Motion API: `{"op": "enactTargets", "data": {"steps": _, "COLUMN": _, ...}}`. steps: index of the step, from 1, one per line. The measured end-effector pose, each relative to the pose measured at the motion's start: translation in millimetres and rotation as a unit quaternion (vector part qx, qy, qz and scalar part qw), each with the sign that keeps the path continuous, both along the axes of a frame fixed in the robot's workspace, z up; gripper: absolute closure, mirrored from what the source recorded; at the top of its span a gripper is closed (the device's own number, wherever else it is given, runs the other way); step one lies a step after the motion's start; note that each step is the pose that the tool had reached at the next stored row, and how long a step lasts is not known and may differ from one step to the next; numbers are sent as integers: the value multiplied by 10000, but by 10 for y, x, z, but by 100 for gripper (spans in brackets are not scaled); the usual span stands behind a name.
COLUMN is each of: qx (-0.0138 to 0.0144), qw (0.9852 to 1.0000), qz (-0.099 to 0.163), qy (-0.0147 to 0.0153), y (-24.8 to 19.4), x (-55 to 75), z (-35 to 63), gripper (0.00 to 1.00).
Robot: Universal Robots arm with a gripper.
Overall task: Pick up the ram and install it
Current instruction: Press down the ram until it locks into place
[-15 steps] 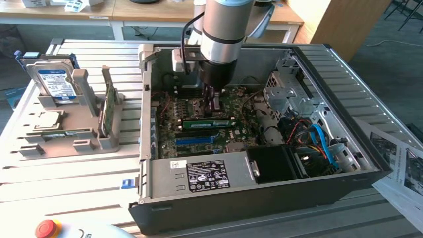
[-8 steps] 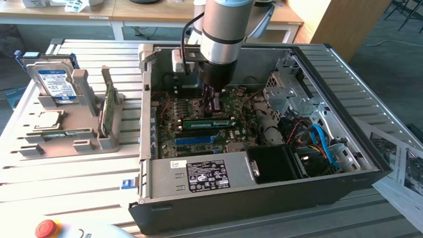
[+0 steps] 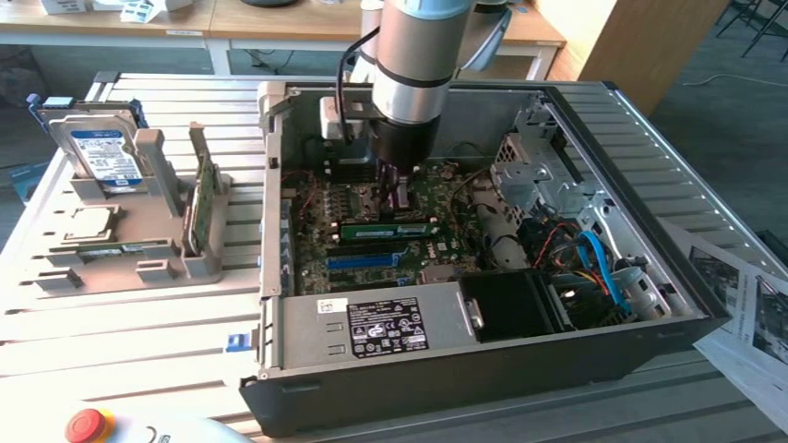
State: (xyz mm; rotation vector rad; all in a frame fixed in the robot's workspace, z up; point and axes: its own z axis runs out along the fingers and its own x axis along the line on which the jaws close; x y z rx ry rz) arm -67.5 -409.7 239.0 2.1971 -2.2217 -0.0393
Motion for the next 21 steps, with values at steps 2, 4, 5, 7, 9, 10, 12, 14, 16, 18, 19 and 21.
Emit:
{"op": "enactTargets", "data": {"steps": 2, "qx": 0, "qw": 10000, "qz": 0, "qy": 0, "y": 0, "x": -2, "z": -11, "gripper": 89}}
{"op": "enactTargets", "data": {"steps": 4, "qx": 0, "qw": 10000, "qz": -1, "qy": 0, "y": 0, "x": -6, "z": -20, "gripper": 89}}
{"op": "enactTargets", "data": {"steps": 5, "qx": 0, "qw": 10000, "qz": -1, "qy": 0, "y": 0, "x": -8, "z": -24, "gripper": 89}}
{"op": "enactTargets", "data": {"steps": 7, "qx": 0, "qw": 10000, "qz": 0, "qy": 0, "y": 0, "x": -14, "z": -33, "gripper": 89}}
{"op": "enactTargets", "data": {"steps": 9, "qx": 0, "qw": 10000, "qz": 0, "qy": 0, "y": 0, "x": -17, "z": -39, "gripper": 89}}
{"op": "enactTargets", "data": {"steps": 10, "qx": -1, "qw": 10000, "qz": 1, "qy": 0, "y": 0, "x": -17, "z": -39, "gripper": 89}}
{"op": "enactTargets", "data": {"steps": 12, "qx": -1, "qw": 10000, "qz": 0, "qy": 0, "y": 0, "x": -17, "z": -39, "gripper": 89}}
{"op": "enactTargets", "data": {"steps": 14, "qx": 2, "qw": 10000, "qz": 0, "qy": -1, "y": 1, "x": -17, "z": -46, "gripper": 89}}
{"op": "enactTargets", "data": {"steps": 16, "qx": 0, "qw": 10000, "qz": 0, "qy": 0, "y": 0, "x": -17, "z": -59, "gripper": 89}}
{"op": "enactTargets", "data": {"steps": 18, "qx": 0, "qw": 10000, "qz": 0, "qy": -1, "y": 0, "x": -17, "z": -73, "gripper": 89}}
{"op": "enactTargets", "data": {"steps": 19, "qx": 0, "qw": 10000, "qz": 0, "qy": 0, "y": 0, "x": -18, "z": -75, "gripper": 89}}
{"op": "enactTargets", "data": {"steps": 21, "qx": -1, "qw": 10000, "qz": 0, "qy": 0, "y": 0, "x": -18, "z": -75, "gripper": 89}}
